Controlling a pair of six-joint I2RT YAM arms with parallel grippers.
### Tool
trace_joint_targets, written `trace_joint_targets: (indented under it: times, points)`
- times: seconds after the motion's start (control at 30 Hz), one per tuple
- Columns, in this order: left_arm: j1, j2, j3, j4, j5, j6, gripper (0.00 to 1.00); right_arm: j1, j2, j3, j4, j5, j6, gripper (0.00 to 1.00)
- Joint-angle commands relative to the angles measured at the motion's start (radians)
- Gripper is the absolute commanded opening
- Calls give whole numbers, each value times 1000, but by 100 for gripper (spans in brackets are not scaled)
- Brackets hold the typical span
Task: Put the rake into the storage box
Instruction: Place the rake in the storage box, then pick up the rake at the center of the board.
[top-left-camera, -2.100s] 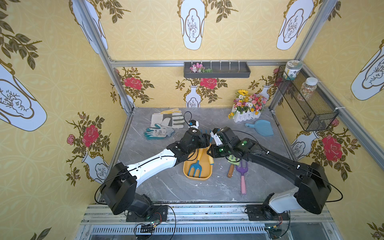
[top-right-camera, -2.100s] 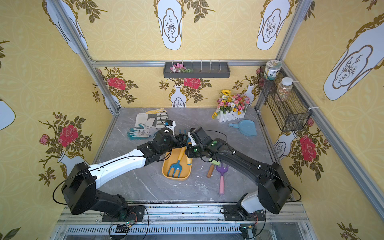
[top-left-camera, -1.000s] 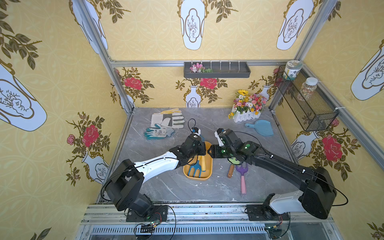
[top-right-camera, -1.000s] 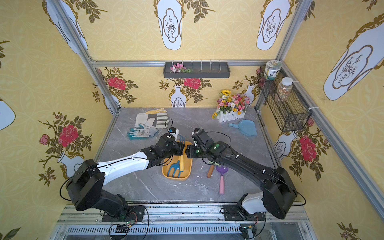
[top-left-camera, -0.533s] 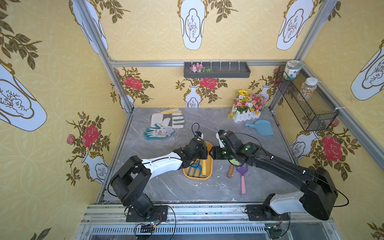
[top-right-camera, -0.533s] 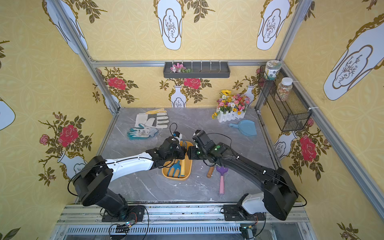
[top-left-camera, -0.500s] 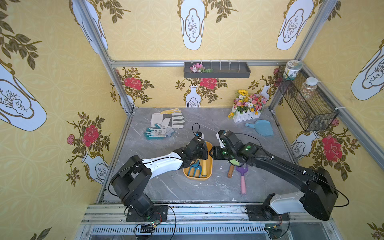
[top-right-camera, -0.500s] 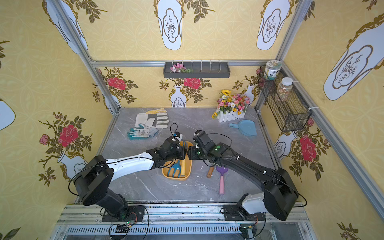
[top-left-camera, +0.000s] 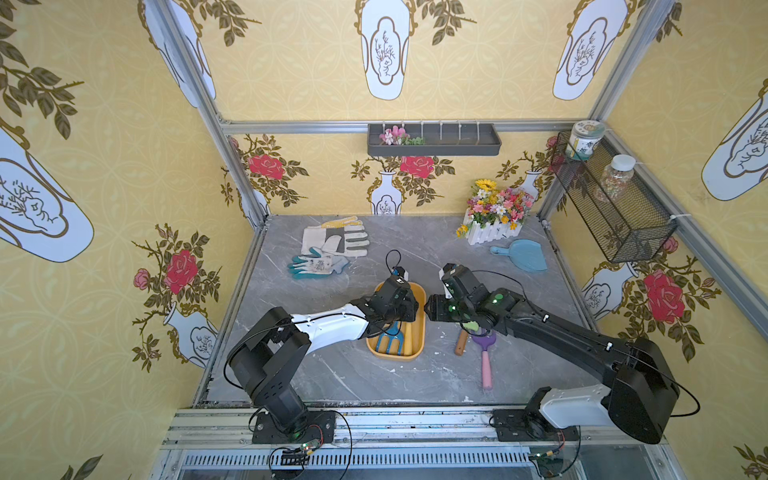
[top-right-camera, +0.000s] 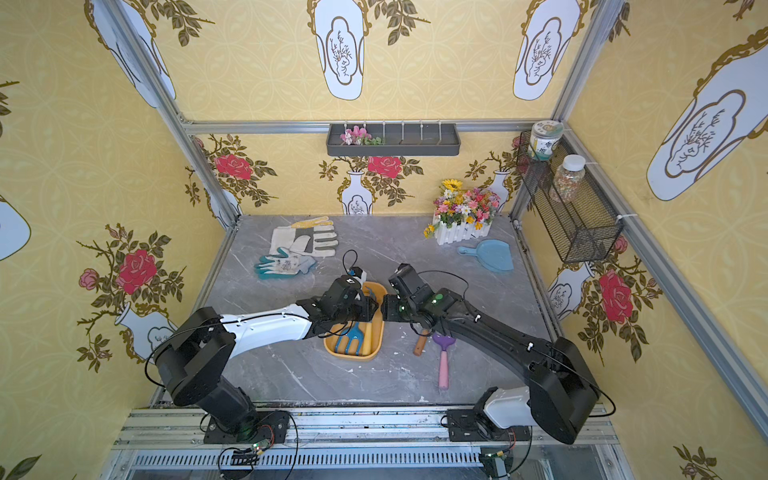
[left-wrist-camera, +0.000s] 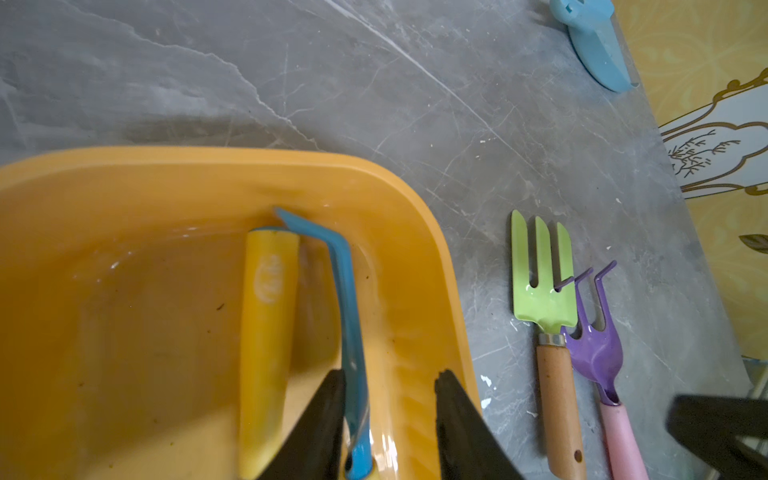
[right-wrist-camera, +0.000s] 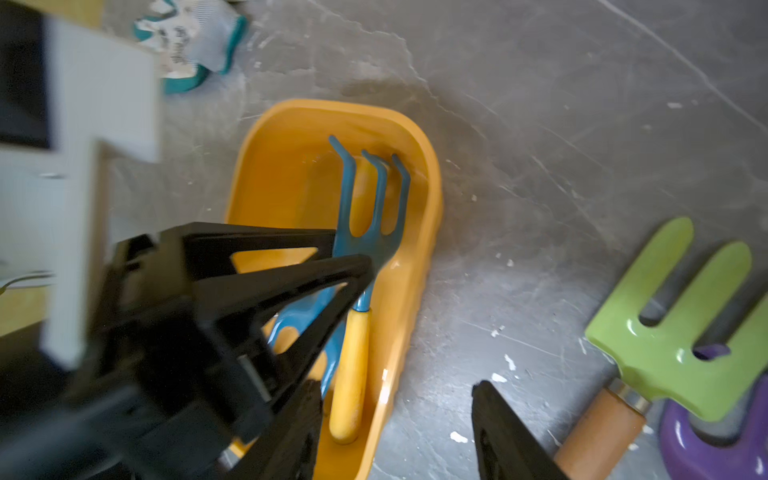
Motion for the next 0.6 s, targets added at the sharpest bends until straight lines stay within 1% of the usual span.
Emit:
trace_joint_targets:
  times: [0.0,0.13,0.3,0.43,0.57]
  points:
    - [0,1,0,14,15,1,47,-18,2,-31,-30,57,82,62]
    - [0,-4,-1,15,11,5,56,-34,10,-47,-94,109,112,63]
    - [0,-20,-1,14,6,5,61,-41,9,-72,-150,158,135,69]
    - [0,-43,2,14,-9,6,64,-49,2,-124,-150,157,149,71]
    - [0,-68,-1,12,-39,6,65,-53,15,-174,-117,123,156,71]
